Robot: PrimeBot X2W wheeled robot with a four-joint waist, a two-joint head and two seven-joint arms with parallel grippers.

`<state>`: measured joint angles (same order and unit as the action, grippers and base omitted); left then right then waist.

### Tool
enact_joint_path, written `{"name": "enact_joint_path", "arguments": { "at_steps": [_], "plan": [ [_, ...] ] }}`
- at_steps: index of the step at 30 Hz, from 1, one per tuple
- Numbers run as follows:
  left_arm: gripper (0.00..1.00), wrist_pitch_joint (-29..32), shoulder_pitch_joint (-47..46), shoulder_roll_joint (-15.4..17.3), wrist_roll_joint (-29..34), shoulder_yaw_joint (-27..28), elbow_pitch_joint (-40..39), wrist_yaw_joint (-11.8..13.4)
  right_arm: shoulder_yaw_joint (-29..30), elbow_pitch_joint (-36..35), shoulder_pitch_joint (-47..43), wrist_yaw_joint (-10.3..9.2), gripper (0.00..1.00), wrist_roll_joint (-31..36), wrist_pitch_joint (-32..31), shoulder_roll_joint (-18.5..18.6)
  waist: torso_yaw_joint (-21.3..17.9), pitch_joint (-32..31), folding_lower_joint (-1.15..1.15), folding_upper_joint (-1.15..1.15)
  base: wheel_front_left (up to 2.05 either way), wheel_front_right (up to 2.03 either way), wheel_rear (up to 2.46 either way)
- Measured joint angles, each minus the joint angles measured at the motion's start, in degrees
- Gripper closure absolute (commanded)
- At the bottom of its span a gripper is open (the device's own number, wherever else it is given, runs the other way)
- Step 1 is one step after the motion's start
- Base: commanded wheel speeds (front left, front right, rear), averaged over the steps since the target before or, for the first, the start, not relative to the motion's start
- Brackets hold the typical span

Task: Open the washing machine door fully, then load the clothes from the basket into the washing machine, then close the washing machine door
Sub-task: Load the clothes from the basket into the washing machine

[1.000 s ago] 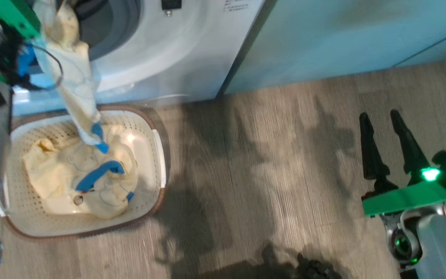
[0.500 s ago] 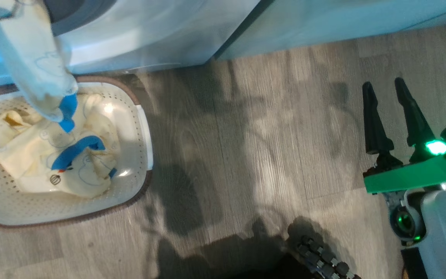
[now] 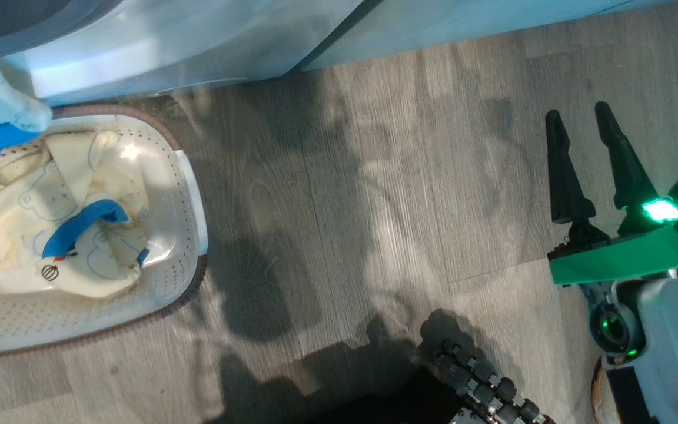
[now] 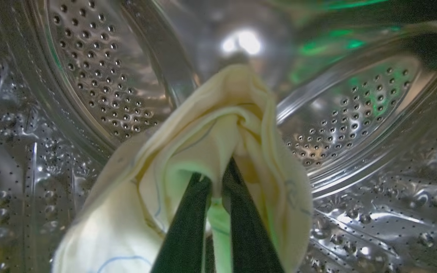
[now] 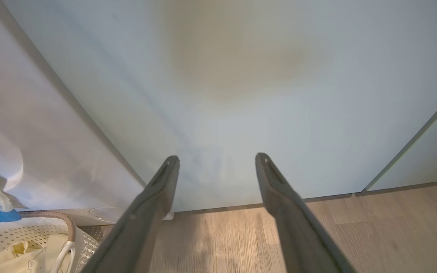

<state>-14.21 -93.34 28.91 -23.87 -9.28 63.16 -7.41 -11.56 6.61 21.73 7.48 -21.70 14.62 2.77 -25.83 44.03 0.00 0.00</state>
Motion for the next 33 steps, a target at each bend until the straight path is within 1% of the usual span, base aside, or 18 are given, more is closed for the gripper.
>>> {"name": "enact_joint_path", "arguments": {
  "at_steps": [3, 7, 9, 15, 18, 19, 20, 21, 24, 25, 29, 33],
  "plan": [
    [1.00, -0.2, -0.1, 0.3, 0.0, 0.6, -1.0, 0.3, -0.3, 0.0, 0.0, 0.00, 0.00, 0.0, 0.0, 0.0, -0.2, 0.1, 0.00, 0.00, 0.00, 0.00, 0.00],
    [1.00, -0.5, 0.0, 1.0, 0.2, 3.9, -6.2, 2.6, -0.8, 0.0, 0.2, 0.00, 0.00, -0.5, 0.0, 0.0, -0.4, 0.5, 0.00, 0.00, 0.00, 0.00, 0.00],
    [1.00, -0.5, 0.2, 1.1, 0.2, 5.6, -7.1, 3.4, -1.0, 0.0, 0.4, 0.00, 0.00, -0.5, 0.0, 0.0, -0.4, 0.6, 0.00, 0.00, 0.00, 0.00, 0.00],
    [1.00, -0.5, 3.6, 0.5, 0.7, 6.1, -4.6, 3.0, -1.0, 0.1, 1.0, 0.00, 0.00, -0.5, 0.0, 0.0, -0.2, 0.6, 0.00, 0.00, 0.00, 0.00, 0.00],
    [1.00, -0.5, 4.1, 0.1, 0.7, 5.4, -1.5, 2.0, -1.0, 0.3, 1.0, 0.00, 0.00, -0.5, 0.0, 0.0, -0.1, 0.4, 0.00, 0.00, 0.00, 0.00, 0.00],
    [0.57, -0.5, 4.1, 0.0, 0.8, 5.2, -0.9, 1.9, -1.0, 0.3, 1.0, 0.00, 0.00, -0.5, 0.0, 0.0, 0.0, 0.3, 0.00, 0.00, 0.00, 0.00, 0.00],
    [0.19, -0.5, 4.1, -0.2, 0.8, 5.2, -0.2, 1.5, -1.0, 0.3, 1.0, 0.00, 0.00, -0.5, 0.0, 0.0, 0.0, 0.2, 0.00, 0.00, 0.00, 0.00, 0.00],
    [0.00, -0.5, 4.1, -0.3, 0.9, 4.8, 0.7, 1.3, -1.0, 0.4, 1.0, 0.00, 0.00, -0.5, 0.0, 0.0, 0.1, 0.0, 0.00, 0.00, 0.00, 0.00, 0.00],
    [0.00, -0.5, 4.1, -0.5, 1.2, 3.0, 3.1, 0.8, -1.0, 0.8, 0.9, 0.00, 0.00, -0.5, 0.0, 0.0, 0.3, -1.1, 0.00, 0.00, 0.00, 0.00, 0.00],
    [0.00, -0.5, 4.1, -0.5, 1.2, 2.8, 3.6, 0.4, -0.9, 0.8, 0.9, 0.00, 0.00, -0.5, 0.0, 0.0, 0.3, -1.5, -0.01, 0.00, 0.00, 0.00, 0.00],
    [0.00, -0.5, 4.6, -0.6, 1.2, 1.9, 5.9, 0.2, -0.2, 1.1, 0.9, 0.00, 0.00, -0.4, 0.0, 0.0, 0.7, -3.2, -0.01, 0.00, 0.00, 0.00, 0.00],
    [0.00, -0.4, 7.2, -1.6, 0.2, 1.8, 8.7, 0.0, 0.2, 1.2, 0.6, 0.00, 0.00, 0.1, 0.0, 0.0, 1.4, -5.2, -0.01, 0.00, 0.00, 0.00, 0.00]
  ]
}}
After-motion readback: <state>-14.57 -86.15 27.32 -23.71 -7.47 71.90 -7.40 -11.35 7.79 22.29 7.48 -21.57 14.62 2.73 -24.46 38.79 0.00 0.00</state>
